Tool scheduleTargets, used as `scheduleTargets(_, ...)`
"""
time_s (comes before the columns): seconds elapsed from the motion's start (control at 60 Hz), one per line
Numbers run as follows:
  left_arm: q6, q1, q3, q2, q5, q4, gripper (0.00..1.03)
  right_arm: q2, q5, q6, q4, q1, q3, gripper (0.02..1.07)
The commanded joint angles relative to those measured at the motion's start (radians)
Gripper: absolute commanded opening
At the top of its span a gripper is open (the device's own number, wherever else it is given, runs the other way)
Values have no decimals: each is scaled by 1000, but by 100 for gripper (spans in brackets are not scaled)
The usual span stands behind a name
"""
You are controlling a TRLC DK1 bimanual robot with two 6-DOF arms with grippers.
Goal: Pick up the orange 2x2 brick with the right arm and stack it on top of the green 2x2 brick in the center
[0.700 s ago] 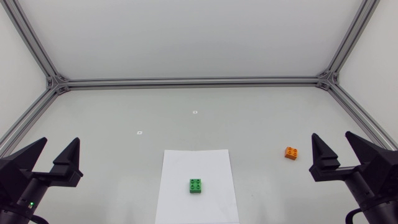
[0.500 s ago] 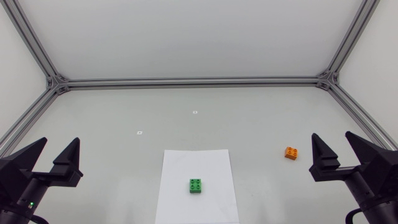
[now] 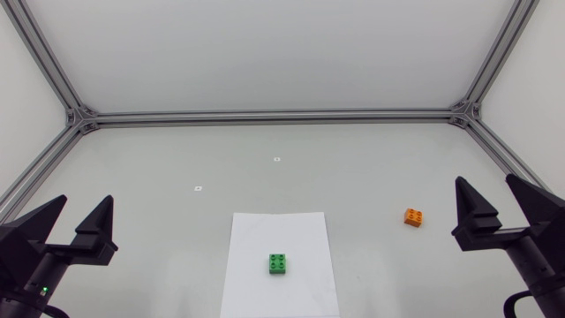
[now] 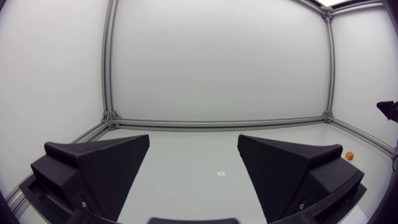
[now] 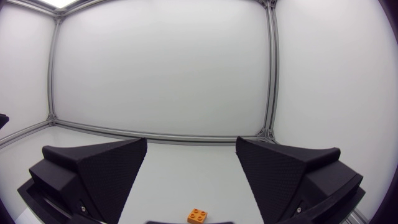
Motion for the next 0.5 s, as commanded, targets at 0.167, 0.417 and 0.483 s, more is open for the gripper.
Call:
scheduleTargets(0.167,13,4,-41,-8,4,-15,99,130,9,5,-24,6,178,103)
scheduleTargets(0.417,13,2,-41,-8,4,-15,99,439,23,5,-114,-9,402,102)
scheduleTargets(0.483,13,2,-41,-8,4,-15,99,520,23,2,-160,-32,468,102)
